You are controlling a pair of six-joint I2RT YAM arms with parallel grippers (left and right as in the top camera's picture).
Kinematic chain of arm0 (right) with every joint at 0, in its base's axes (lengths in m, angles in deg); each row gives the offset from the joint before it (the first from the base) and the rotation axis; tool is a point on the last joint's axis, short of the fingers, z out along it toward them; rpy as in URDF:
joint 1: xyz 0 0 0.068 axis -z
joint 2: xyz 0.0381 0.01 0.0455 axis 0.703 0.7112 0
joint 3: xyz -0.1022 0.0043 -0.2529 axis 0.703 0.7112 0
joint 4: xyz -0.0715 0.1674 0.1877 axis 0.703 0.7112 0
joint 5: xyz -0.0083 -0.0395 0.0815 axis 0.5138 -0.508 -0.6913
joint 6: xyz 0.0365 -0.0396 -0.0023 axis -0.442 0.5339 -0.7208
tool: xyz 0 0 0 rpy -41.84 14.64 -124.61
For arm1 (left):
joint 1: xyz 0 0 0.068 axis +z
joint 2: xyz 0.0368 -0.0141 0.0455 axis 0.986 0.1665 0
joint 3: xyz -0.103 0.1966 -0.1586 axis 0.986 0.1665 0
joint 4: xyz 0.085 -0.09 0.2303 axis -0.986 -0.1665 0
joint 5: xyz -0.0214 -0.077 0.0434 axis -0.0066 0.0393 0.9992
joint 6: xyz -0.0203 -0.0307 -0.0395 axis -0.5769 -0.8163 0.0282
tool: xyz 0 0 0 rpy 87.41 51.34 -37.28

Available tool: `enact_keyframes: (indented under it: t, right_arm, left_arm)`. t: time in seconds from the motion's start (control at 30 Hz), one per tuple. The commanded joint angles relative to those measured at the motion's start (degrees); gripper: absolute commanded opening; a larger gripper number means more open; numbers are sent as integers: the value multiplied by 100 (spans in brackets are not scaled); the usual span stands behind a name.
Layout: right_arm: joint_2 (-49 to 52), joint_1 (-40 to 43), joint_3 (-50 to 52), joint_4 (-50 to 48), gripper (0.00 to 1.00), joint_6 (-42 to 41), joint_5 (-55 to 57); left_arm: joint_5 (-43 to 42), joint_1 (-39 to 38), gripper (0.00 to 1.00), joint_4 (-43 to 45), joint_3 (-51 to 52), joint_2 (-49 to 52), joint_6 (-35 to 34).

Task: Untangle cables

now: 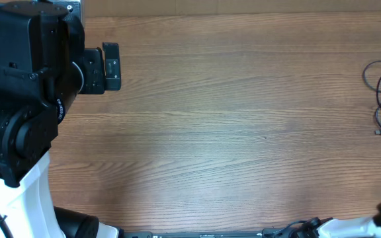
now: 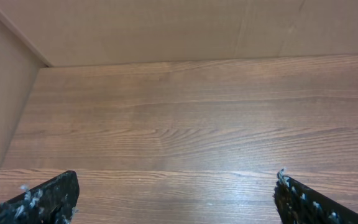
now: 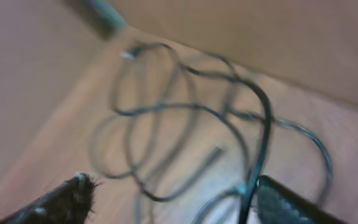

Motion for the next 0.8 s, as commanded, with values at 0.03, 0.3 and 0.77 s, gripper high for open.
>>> enact_keyframes:
  t: [0.03, 0.3, 0.77]
  right_arm:
    - [-1366, -348, -317, -94, 100, 94, -525]
    - [-2374, -415, -404, 348, 100, 162, 439]
    - [-3272, -3917, -2216, 76, 100, 120, -2583]
  left_arm:
    - [0, 24, 100, 2, -39, 11, 164]
    - [0, 24, 100, -4, -39, 11, 262]
    - [-870, 22, 100, 2708, -39, 11, 398]
